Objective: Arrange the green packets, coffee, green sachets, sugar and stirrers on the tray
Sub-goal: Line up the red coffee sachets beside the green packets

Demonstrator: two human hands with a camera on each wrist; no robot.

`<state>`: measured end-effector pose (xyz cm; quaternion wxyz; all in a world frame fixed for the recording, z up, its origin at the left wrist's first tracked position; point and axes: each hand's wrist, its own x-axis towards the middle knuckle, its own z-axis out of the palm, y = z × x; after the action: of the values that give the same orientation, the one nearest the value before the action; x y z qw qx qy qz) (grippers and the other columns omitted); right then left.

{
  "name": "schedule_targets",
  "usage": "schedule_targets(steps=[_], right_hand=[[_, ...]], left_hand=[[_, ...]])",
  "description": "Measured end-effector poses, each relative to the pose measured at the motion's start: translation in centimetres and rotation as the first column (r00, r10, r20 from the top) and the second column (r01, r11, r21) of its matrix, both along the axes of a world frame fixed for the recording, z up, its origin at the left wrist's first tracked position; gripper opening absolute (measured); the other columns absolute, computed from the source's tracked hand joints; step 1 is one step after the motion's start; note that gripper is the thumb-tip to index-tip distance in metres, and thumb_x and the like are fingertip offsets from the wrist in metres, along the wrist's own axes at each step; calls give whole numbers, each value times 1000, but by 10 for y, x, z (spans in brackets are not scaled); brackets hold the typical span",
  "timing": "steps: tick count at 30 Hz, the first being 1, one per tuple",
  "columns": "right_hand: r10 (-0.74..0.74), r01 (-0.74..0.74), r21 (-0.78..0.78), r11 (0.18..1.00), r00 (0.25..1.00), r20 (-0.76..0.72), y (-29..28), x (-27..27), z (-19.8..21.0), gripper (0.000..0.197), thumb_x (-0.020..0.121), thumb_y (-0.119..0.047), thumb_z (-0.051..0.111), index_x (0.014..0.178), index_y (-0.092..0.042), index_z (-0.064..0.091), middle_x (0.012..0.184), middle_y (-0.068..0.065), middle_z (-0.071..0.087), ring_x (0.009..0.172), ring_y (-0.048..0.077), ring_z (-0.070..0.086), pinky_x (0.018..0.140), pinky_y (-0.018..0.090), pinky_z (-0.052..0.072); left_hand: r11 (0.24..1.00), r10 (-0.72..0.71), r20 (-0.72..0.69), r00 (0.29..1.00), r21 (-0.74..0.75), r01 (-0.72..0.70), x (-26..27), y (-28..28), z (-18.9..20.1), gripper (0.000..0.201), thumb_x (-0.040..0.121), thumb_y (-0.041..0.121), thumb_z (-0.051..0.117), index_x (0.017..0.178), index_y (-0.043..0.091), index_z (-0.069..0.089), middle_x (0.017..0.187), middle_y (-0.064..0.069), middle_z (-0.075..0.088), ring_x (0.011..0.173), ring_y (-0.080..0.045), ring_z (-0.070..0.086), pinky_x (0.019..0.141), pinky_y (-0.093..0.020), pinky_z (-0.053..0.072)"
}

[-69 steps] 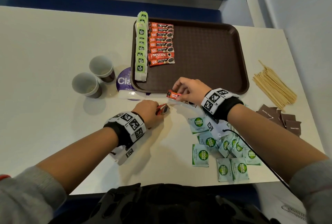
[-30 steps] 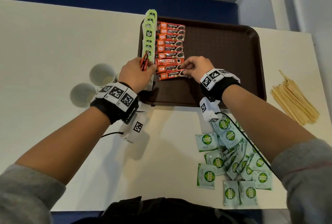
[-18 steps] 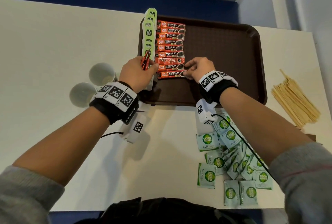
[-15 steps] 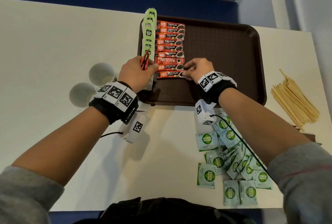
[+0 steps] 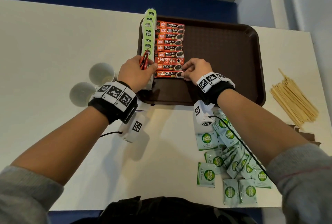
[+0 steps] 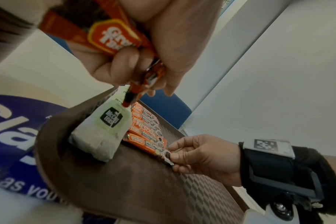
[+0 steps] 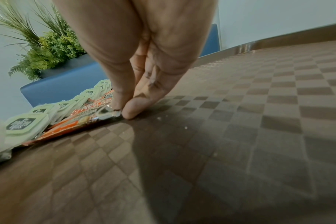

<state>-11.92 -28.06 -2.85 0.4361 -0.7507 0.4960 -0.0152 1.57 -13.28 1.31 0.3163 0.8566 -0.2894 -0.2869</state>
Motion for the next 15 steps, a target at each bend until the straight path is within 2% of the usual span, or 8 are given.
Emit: schedule_targets(steps=[4,6,11,15], right_hand=[[9,-9,-5,1000,1000,6,2,2,-1,21,79,-5,73,98,-3,64,59,-4,56,56,7,59,69,20,55],[11,-12,-18,1000,1000,-10,1,2,-2,22,79,-8,74,98,-6,63,59,-5,57,57,7,60,72,23,55],[-8,7,-27,1000,1000,-13,0,1,-4,28,77,-14,76,100,-12,59,62,-6,59,56,5,60,61,14,50],[26,-31,-133,991,999,-39,0,-1,3,29,78,-29,75,96,-19,54,69,-7,60,64,4,58,61,16,45]], left_hand=[[1000,-8,-4,1000,3,8,1,1,-2,31,91,42,57,109,17,62,113,-3,66,105,-21,61,88,-30,45],[1000,-15,-12,1000,3,15,0,1,-2,32,91,42,57,110,17,61,115,-3,66,105,-21,60,87,-29,44],[999,-15,-65,998,-40,12,-1,2,-4,29,90,40,61,109,19,57,117,-2,64,104,-19,61,87,-28,46],[996,-9,-114,993,-88,-1,-4,3,-6,26,90,35,62,109,20,54,102,4,66,91,-11,61,80,-22,46]])
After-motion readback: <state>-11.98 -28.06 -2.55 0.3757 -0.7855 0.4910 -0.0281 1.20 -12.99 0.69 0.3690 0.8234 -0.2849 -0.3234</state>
